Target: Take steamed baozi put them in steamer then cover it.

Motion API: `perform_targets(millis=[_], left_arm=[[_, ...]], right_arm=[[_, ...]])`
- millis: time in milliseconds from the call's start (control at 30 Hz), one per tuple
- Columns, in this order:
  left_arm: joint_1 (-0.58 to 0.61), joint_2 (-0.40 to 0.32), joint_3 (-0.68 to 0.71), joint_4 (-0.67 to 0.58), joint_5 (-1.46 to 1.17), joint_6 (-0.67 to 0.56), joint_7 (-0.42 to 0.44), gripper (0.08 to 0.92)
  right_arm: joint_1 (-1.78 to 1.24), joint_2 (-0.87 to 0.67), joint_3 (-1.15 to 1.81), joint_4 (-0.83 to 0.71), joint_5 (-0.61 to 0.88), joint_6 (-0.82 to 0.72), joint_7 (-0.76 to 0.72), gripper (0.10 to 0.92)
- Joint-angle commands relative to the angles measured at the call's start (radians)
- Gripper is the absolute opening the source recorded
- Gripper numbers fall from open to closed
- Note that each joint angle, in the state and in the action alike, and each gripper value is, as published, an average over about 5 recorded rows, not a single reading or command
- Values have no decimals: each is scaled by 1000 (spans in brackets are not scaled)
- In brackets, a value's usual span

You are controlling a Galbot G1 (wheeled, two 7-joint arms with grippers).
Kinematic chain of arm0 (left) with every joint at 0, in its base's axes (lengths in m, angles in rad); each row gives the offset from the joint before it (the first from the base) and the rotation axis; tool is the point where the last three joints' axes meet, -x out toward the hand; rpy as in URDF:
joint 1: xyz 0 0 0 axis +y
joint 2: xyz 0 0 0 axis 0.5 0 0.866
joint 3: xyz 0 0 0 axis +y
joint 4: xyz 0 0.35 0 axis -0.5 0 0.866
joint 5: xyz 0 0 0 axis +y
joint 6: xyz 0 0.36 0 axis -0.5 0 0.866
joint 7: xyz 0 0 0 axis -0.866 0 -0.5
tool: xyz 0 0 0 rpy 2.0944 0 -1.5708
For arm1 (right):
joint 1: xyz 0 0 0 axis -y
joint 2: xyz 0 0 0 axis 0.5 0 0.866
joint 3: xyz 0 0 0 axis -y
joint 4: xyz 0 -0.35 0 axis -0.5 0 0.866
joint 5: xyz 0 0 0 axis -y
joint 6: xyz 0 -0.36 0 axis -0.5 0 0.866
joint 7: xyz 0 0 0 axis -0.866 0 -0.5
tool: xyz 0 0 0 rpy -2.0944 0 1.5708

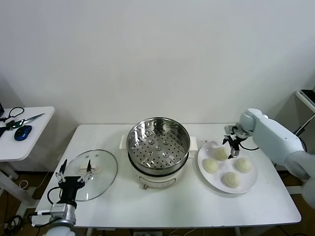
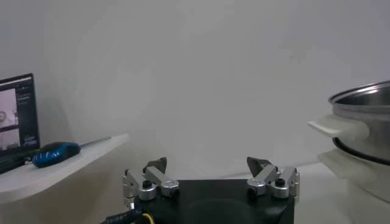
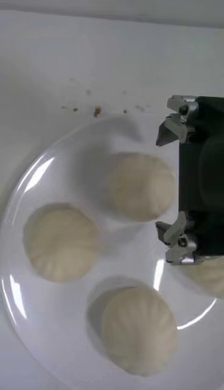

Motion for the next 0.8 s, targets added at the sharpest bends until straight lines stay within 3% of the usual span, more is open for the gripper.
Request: perform_targets(millis=[33, 200, 400, 800], left_arm=[[0, 1, -1, 1, -1, 1, 0, 823], [2, 0, -1, 2, 0, 0, -1, 823], [3, -3, 1, 1, 2, -1, -1, 823], [15, 0, -4, -8, -3, -2, -2, 823]], right_arm=[[-2, 41, -3, -43, -13, 3, -6, 823], [-5, 44, 4, -54, -18, 6, -6, 795], [-8, 36, 13, -49, -17, 11, -7, 664], [122, -31, -118, 81, 110, 18, -20, 645]])
